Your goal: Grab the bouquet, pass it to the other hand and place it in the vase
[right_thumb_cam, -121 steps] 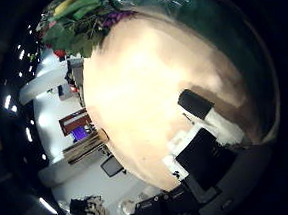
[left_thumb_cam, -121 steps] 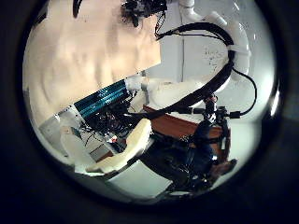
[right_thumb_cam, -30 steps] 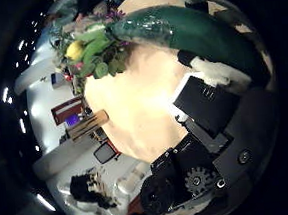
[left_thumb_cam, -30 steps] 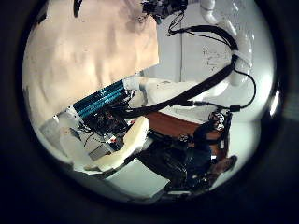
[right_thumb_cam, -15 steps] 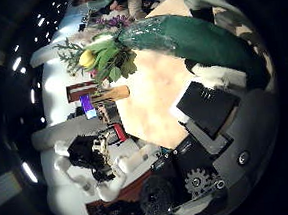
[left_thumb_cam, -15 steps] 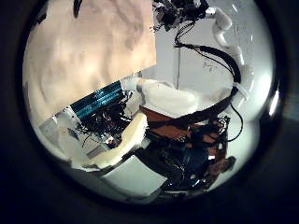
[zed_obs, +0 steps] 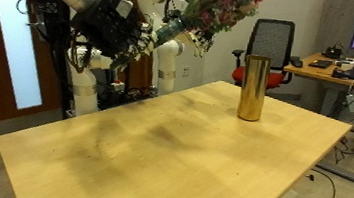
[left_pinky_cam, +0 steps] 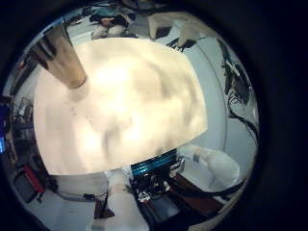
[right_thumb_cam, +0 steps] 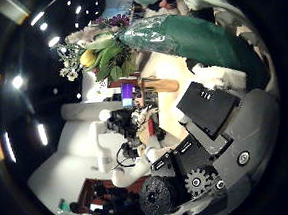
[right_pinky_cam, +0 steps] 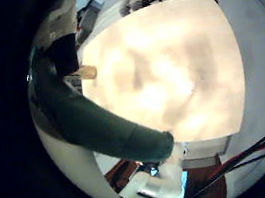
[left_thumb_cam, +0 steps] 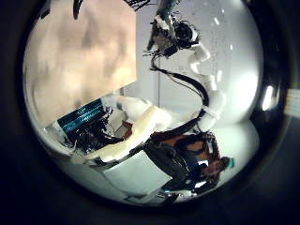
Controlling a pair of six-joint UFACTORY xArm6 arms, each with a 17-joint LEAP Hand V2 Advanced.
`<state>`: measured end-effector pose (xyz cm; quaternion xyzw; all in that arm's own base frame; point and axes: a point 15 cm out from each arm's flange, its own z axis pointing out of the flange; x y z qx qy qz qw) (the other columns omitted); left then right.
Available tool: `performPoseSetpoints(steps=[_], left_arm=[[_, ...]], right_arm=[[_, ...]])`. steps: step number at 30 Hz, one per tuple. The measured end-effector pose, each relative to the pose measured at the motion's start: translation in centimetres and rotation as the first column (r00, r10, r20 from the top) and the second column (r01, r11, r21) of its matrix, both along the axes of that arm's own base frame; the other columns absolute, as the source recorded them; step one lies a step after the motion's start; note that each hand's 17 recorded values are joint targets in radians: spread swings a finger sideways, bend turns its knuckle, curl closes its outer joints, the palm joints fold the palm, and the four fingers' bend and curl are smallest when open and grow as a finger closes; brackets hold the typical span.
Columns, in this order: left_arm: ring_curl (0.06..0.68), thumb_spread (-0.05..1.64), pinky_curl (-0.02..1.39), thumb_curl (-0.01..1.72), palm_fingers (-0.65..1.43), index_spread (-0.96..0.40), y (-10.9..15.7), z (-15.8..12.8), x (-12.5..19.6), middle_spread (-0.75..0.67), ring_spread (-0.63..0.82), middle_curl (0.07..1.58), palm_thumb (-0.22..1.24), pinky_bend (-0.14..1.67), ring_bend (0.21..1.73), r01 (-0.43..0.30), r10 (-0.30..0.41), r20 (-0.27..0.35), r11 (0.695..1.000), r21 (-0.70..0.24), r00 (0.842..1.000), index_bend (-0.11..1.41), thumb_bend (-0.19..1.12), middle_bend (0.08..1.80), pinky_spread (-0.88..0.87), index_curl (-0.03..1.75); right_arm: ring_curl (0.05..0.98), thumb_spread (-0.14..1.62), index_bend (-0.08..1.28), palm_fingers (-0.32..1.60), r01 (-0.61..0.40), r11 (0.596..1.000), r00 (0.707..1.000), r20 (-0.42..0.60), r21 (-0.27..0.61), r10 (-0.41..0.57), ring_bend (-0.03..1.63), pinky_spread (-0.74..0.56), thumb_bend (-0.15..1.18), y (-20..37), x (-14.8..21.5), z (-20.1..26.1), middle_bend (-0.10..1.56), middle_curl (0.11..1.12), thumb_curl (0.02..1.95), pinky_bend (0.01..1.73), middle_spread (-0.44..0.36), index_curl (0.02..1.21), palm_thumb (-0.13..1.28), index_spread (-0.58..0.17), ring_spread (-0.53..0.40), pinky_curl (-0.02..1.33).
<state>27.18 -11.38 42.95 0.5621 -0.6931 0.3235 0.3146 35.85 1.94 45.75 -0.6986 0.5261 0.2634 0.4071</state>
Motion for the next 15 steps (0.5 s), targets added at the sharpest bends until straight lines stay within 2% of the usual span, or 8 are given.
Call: performPoseSetpoints(steps=[3, 7, 11, 15], left_arm=[[0.180, 0.91, 0.28, 0.29, 0.34, 0.14, -0.5, 3.1, 1.7, 0.21, 0.42, 0.34, 0.27, 0.19, 0.51, -0.035, 0.041, 0.047, 0.992, -0.119, 0.998, 0.19, -0.03, 0.28, 0.41, 0.36], [0.177, 0.88, 0.28, 0.30, 0.33, 0.15, -0.9, 5.9, 3.6, 0.20, 0.39, 0.35, 0.24, 0.19, 0.52, -0.048, 0.063, 0.056, 0.969, -0.242, 0.996, 0.17, -0.04, 0.27, 0.38, 0.36], [0.183, 0.85, 0.29, 0.30, 0.29, 0.19, -1.3, 6.4, 4.8, 0.23, 0.40, 0.35, 0.23, 0.21, 0.55, -0.032, 0.039, 0.019, 0.956, -0.290, 0.999, 0.15, -0.04, 0.26, 0.38, 0.34], [0.181, 0.83, 0.29, 0.31, 0.26, 0.22, -1.2, 6.7, 5.7, 0.26, 0.43, 0.35, 0.21, 0.22, 0.57, -0.026, 0.034, 0.022, 0.947, -0.319, 0.999, 0.16, -0.04, 0.26, 0.38, 0.32]], right_arm=[[0.629, 0.19, 1.09, 1.10, -0.042, 0.994, 0.998, 0.054, 0.100, 0.037, 1.44, -0.22, -0.02, 0.8, -0.1, 1.7, 1.30, 0.77, 0.91, 1.13, -0.119, 0.92, 1.20, -0.236, -0.177, 0.92], [0.628, 0.18, 1.10, 1.11, -0.119, 0.972, 0.990, 0.095, 0.205, 0.101, 1.44, -0.23, -0.02, 2.3, -0.6, 3.2, 1.30, 0.78, 0.91, 1.10, -0.119, 0.92, 1.19, -0.235, -0.176, 0.96], [0.629, 0.16, 1.10, 1.11, -0.246, 0.938, 0.967, 0.123, 0.244, 0.221, 1.44, -0.24, -0.02, 5.0, -1.7, 3.4, 1.31, 0.77, 0.92, 1.07, -0.118, 0.92, 1.19, -0.233, -0.178, 1.00], [0.630, 0.15, 1.10, 1.12, -0.322, 0.913, 0.945, 0.143, 0.252, 0.294, 1.44, -0.24, -0.02, 7.4, -2.2, 3.4, 1.30, 0.77, 0.92, 1.06, -0.117, 0.91, 1.19, -0.232, -0.179, 1.03]])
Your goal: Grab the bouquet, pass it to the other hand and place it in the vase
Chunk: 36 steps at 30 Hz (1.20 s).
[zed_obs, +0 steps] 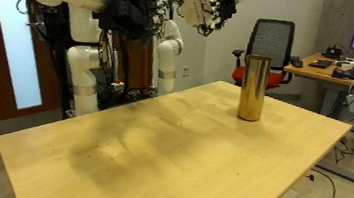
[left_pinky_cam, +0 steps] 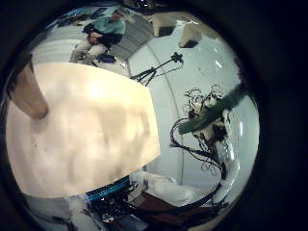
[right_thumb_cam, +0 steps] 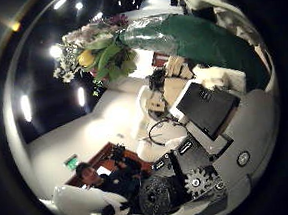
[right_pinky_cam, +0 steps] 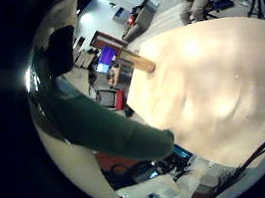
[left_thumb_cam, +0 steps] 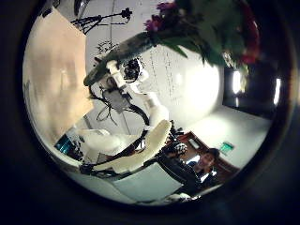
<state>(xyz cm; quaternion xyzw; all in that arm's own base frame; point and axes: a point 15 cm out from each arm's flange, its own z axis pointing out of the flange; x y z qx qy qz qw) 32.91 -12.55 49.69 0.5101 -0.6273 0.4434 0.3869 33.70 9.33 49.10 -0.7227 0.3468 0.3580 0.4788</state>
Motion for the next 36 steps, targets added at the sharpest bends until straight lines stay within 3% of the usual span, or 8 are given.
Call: performPoseSetpoints(steps=[6, 17, 24, 28, 30, 34, 35, 36], left_arm=[[0.184, 0.80, 0.31, 0.32, 0.19, 0.25, -0.5, 1.5, 1.2, 0.33, 0.46, 0.34, 0.21, 0.25, 0.60, 0.029, -0.027, 0.019, 0.995, -0.094, 0.999, 0.15, -0.04, 0.22, 0.41, 0.30], [0.181, 0.76, 0.31, 0.33, 0.10, 0.28, -1.9, 1.9, 1.8, 0.40, 0.49, 0.33, 0.26, 0.28, 0.58, 0.154, -0.151, 0.035, 0.980, -0.126, 0.988, 0.15, -0.04, 0.22, 0.46, 0.28], [0.181, 0.76, 0.30, 0.34, 0.17, 0.28, -2.7, 1.6, 1.9, 0.33, 0.49, 0.36, 0.29, 0.24, 0.58, 0.210, -0.210, 0.008, 0.969, -0.129, 0.978, 0.15, -0.04, 0.32, 0.46, 0.27], [0.179, 0.77, 0.30, 0.34, 0.24, 0.28, -4.7, 1.2, 1.8, 0.20, 0.46, 0.40, 0.32, 0.20, 0.58, 0.258, -0.268, -0.047, 0.955, -0.146, 0.962, 0.15, -0.03, 0.43, 0.45, 0.27], [0.183, 0.78, 0.28, 0.34, 0.38, 0.22, -4.8, 1.7, 2.0, 0.03, 0.29, 0.46, 0.38, 0.18, 0.63, 0.252, -0.263, -0.044, 0.953, -0.168, 0.964, 0.15, -0.02, 0.61, 0.36, 0.27], [0.218, 0.81, 0.30, 0.35, 0.55, 0.15, -5.2, 3.2, 2.7, -0.15, -0.04, 0.56, 0.45, 0.30, 0.77, 0.220, -0.244, -0.060, 0.939, -0.263, 0.968, 0.14, -0.02, 0.76, 0.11, 0.26], [0.287, 0.83, 0.37, 0.36, 0.86, 0.10, -5.1, 3.1, 2.7, -0.23, -0.27, 0.60, 0.57, 0.60, 1.00, 0.212, -0.241, -0.074, 0.938, -0.275, 0.968, 0.06, 0.01, 0.83, -0.18, 0.20], [0.306, 0.84, 0.39, 0.37, 0.89, 0.08, -4.8, 3.1, 2.9, -0.26, -0.32, 0.62, 0.61, 0.69, 1.07, 0.202, -0.232, -0.080, 0.938, -0.281, 0.969, 0.07, 0.02, 0.83, -0.28, 0.18]], right_arm=[[0.632, 0.16, 1.10, 1.12, -0.068, 0.997, 0.998, -0.004, 0.027, 0.068, 1.44, -0.24, -0.02, 1.7, 0.2, -1.0, 1.30, 0.77, 0.93, 1.04, -0.118, 0.91, 1.19, -0.231, -0.179, 1.06], [0.633, 0.19, 1.11, 1.12, -0.185, 0.981, 0.978, -0.088, 0.062, 0.190, 1.43, -0.25, -0.01, 5.9, 0.8, -4.0, 1.31, 0.78, 0.93, 1.01, -0.119, 0.91, 1.20, -0.230, -0.180, 1.11], [0.640, 0.23, 1.12, 1.12, -0.209, 0.977, 0.968, -0.130, 0.050, 0.213, 1.43, -0.25, -0.02, 8.7, 2.1, -6.3, 1.31, 0.78, 0.95, 1.00, -0.118, 0.91, 1.20, -0.228, -0.182, 1.15], [0.643, 0.25, 1.12, 1.12, -0.227, 0.973, 0.964, -0.129, 0.041, 0.231, 1.43, -0.26, -0.01, 9.9, 2.1, -6.7, 1.32, 0.78, 0.96, 1.00, -0.118, 0.91, 1.21, -0.229, -0.183, 1.17], [0.644, 0.27, 1.12, 1.13, -0.230, 0.973, 0.964, -0.130, 0.025, 0.231, 1.42, -0.26, -0.01, 10.4, 2.2, -7.2, 1.32, 0.78, 0.97, 1.00, -0.118, 0.91, 1.22, -0.228, -0.184, 1.18], [0.645, 0.29, 1.12, 1.12, -0.223, 0.975, 0.966, -0.132, 0.018, 0.223, 1.43, -0.26, -0.01, 10.8, 2.3, -7.7, 1.32, 0.78, 0.98, 1.00, -0.118, 0.91, 1.22, -0.229, -0.183, 1.19], [0.646, 0.30, 1.12, 1.12, -0.213, 0.977, 0.969, -0.128, 0.010, 0.213, 1.43, -0.26, -0.01, 10.9, 2.6, -7.8, 1.32, 0.78, 0.98, 1.00, -0.118, 0.91, 1.22, -0.229, -0.183, 1.19], [0.646, 0.31, 1.12, 1.12, -0.200, 0.980, 0.972, -0.123, 0.003, 0.199, 1.43, -0.26, -0.01, 10.9, 3.0, -8.0, 1.32, 0.78, 0.98, 1.00, -0.118, 0.91, 1.22, -0.229, -0.183, 1.19]])
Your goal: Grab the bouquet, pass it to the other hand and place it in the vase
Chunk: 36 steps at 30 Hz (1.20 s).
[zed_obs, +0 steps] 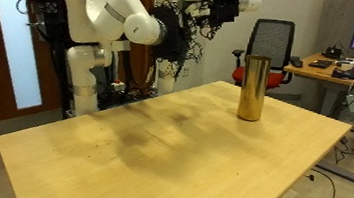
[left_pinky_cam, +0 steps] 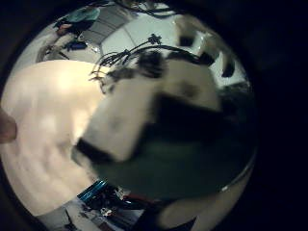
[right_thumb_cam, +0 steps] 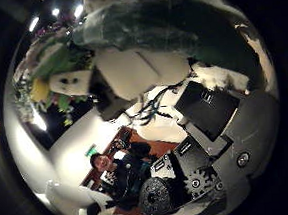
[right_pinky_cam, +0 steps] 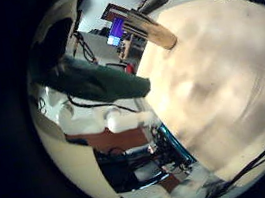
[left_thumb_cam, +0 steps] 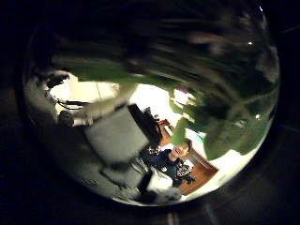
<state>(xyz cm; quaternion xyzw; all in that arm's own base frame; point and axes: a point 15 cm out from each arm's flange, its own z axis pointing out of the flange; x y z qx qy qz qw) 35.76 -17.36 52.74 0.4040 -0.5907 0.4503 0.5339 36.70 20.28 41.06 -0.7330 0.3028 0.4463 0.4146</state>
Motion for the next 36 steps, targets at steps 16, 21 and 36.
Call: performPoseSetpoints(steps=[16, 21, 36], left_arm=[[0.568, 0.29, 0.64, 0.72, 1.03, -0.45, 1.2, 2.6, 0.9, -0.62, -0.43, 1.15, 1.23, 1.20, 1.43, -0.090, 0.096, 0.062, 0.992, -0.092, 0.993, 0.53, -0.01, 0.84, -0.57, -0.02], [0.588, 0.21, 0.65, 0.78, 1.00, -0.54, 1.9, 3.5, 0.6, -0.64, -0.42, 1.21, 1.23, 1.20, 1.44, -0.111, 0.121, 0.114, 0.990, -0.091, 0.986, 0.61, -0.01, 0.85, -0.57, -0.02], [0.614, 0.15, 0.70, 0.88, 0.97, -0.69, 9.4, 14.5, -0.3, -0.67, -0.42, 1.29, 1.22, 1.23, 1.48, -0.302, 0.308, 0.348, 0.950, -0.074, 0.885, 0.76, -0.02, 0.87, -0.56, -0.02]], right_arm=[[0.624, 0.86, 0.74, 0.78, 0.062, 0.998, 0.998, -0.015, -0.009, -0.062, 1.34, -0.35, -0.03, -1.0, 1.2, -0.1, 1.17, 0.74, 0.84, 1.06, -0.187, 0.88, 0.88, -0.282, -0.229, 1.07], [0.550, 1.05, 0.33, 0.01, 0.116, 0.993, 0.990, -0.084, -0.001, -0.116, 1.16, -0.38, -0.02, -2.8, 1.1, -2.0, 0.77, 0.60, 0.70, 0.90, -0.135, 0.70, 0.82, -0.280, -0.191, 0.92], [0.233, 1.08, 0.11, -0.12, 0.258, 0.962, 0.963, -0.106, 0.085, -0.249, 0.39, 0.30, -0.03, -6.2, 3.0, -1.3, 0.16, 0.31, 0.49, 0.35, 0.073, 0.27, 0.76, -0.397, 0.164, 0.46]])
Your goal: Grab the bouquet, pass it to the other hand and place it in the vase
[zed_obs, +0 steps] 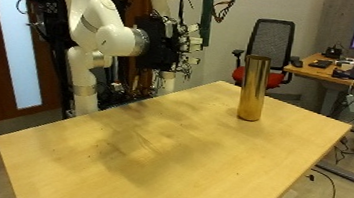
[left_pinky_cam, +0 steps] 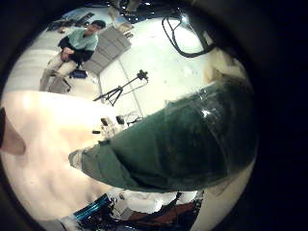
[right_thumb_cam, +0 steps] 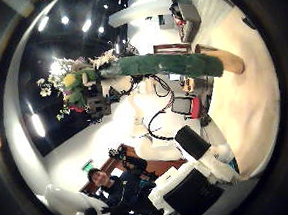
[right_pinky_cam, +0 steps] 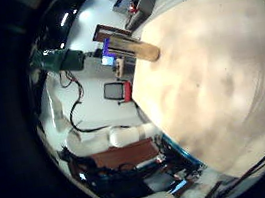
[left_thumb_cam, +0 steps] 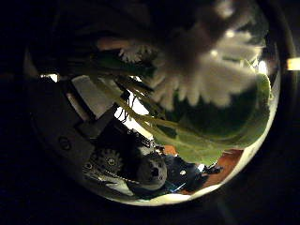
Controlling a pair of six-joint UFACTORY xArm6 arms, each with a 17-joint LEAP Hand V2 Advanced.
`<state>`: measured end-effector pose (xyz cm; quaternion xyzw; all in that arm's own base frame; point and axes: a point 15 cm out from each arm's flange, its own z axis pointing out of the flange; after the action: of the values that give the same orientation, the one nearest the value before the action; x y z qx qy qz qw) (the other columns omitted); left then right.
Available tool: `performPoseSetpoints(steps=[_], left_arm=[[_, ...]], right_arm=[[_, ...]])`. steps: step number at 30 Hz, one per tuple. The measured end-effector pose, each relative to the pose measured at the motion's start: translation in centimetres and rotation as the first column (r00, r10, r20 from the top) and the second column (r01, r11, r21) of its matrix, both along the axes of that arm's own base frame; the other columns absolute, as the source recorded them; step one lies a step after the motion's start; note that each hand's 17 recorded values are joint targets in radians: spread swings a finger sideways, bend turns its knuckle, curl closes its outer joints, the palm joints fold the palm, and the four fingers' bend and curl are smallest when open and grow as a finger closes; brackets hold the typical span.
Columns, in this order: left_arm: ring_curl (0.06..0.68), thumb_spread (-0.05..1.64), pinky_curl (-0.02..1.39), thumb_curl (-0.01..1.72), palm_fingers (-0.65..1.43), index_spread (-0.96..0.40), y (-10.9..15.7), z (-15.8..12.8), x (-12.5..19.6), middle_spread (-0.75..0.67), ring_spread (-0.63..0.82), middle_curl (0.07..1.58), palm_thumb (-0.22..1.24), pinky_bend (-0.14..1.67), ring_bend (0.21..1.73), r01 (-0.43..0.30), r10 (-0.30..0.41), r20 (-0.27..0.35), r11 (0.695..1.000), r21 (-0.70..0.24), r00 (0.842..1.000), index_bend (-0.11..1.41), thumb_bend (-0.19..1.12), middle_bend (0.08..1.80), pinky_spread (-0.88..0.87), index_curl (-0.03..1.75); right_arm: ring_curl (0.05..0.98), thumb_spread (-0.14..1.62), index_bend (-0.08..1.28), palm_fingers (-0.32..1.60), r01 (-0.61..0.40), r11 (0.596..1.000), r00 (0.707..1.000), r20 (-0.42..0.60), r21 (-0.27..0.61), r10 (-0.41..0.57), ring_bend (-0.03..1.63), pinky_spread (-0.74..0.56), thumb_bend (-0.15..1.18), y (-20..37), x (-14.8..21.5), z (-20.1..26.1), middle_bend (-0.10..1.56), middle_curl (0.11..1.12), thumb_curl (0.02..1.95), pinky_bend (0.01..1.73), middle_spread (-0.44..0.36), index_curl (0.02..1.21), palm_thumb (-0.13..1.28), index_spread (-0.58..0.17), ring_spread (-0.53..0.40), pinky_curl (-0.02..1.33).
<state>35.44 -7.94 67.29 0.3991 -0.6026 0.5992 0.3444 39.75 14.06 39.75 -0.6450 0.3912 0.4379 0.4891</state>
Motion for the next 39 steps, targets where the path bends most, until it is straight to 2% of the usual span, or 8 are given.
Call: performPoseSetpoints(steps=[8, 13, 19, 39], left_arm=[[0.617, 0.15, 0.71, 0.91, 0.96, -0.71, 3.9, 1.9, -1.0, -0.67, -0.42, 1.29, 1.22, 1.23, 1.49, -0.089, 0.088, 0.041, 0.996, 0.024, 0.995, 0.79, -0.02, 0.89, -0.56, -0.02], [0.615, 0.15, 0.71, 0.92, 0.96, -0.72, 5.8, 2.5, -1.5, -0.68, -0.41, 1.30, 1.22, 1.23, 1.49, -0.153, 0.150, 0.088, 0.988, 0.032, 0.985, 0.82, -0.02, 0.90, -0.56, -0.02], [0.613, 0.15, 0.72, 0.93, 0.96, -0.72, 7.6, 2.8, -1.5, -0.68, -0.41, 1.29, 1.22, 1.23, 1.50, -0.209, 0.204, 0.121, 0.977, 0.031, 0.971, 0.83, -0.02, 0.90, -0.56, -0.02], [0.607, 0.14, 0.73, 0.94, 0.95, -0.72, 12.3, 1.4, -0.1, -0.68, -0.40, 1.28, 1.21, 1.24, 1.51, -0.292, 0.289, 0.116, 0.956, 0.008, 0.950, 0.85, -0.02, 0.93, -0.56, -0.02]], right_arm=[[0.229, 1.03, 0.12, -0.12, 0.055, 0.998, 0.998, -0.001, 0.008, -0.055, 0.32, 0.31, -0.02, 0.1, 1.2, -0.4, 0.15, 0.25, 0.44, 0.34, 0.063, 0.18, 0.73, -0.422, 0.173, 0.40], [0.232, 1.03, 0.13, -0.12, 0.098, 0.992, 0.994, -0.048, 0.074, -0.095, 0.30, 0.30, -0.02, 0.5, 1.4, -1.0, 0.15, 0.23, 0.42, 0.35, 0.062, 0.17, 0.73, -0.419, 0.175, 0.37], [0.240, 1.03, 0.13, -0.10, 0.108, 0.991, 0.993, -0.063, 0.074, -0.103, 0.29, 0.30, -0.02, 0.5, 1.7, -1.6, 0.16, 0.22, 0.42, 0.34, 0.062, 0.17, 0.75, -0.412, 0.163, 0.36], [0.259, 1.02, 0.14, -0.08, 0.102, 0.992, 0.993, -0.070, 0.072, -0.097, 0.28, 0.28, -0.02, 0.8, 1.6, -1.6, 0.17, 0.23, 0.44, 0.33, 0.067, 0.19, 0.78, -0.392, 0.158, 0.34]])
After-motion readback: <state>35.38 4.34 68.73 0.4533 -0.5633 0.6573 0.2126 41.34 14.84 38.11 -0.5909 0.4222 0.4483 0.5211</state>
